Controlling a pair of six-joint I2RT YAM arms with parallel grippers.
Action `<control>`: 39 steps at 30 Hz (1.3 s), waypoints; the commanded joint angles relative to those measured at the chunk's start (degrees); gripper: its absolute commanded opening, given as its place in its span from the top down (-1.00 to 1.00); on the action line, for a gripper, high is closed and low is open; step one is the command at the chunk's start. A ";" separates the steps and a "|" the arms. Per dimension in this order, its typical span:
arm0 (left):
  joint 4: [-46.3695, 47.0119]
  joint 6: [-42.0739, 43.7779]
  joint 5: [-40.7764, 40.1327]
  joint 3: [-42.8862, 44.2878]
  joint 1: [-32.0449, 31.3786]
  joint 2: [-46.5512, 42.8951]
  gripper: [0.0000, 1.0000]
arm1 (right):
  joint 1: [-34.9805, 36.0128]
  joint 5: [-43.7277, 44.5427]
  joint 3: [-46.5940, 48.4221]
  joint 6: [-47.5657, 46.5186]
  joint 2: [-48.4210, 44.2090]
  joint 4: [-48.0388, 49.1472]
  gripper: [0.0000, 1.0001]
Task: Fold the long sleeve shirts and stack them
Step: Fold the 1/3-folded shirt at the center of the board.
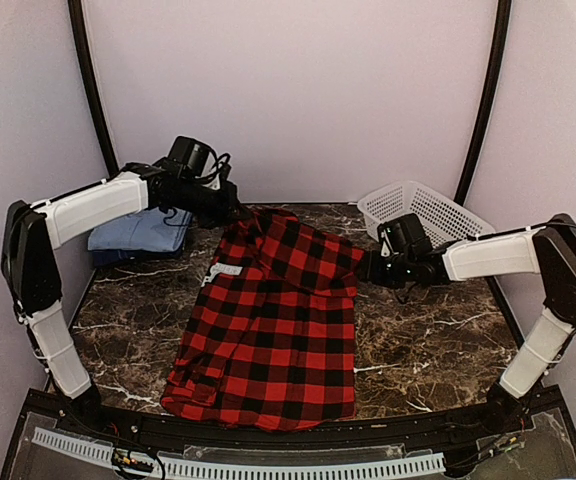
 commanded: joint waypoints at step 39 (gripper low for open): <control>-6.05 7.05 -0.44 18.60 13.39 5.12 1.00 | 32.26 2.44 -7.44 14.40 -8.14 -20.57 -0.10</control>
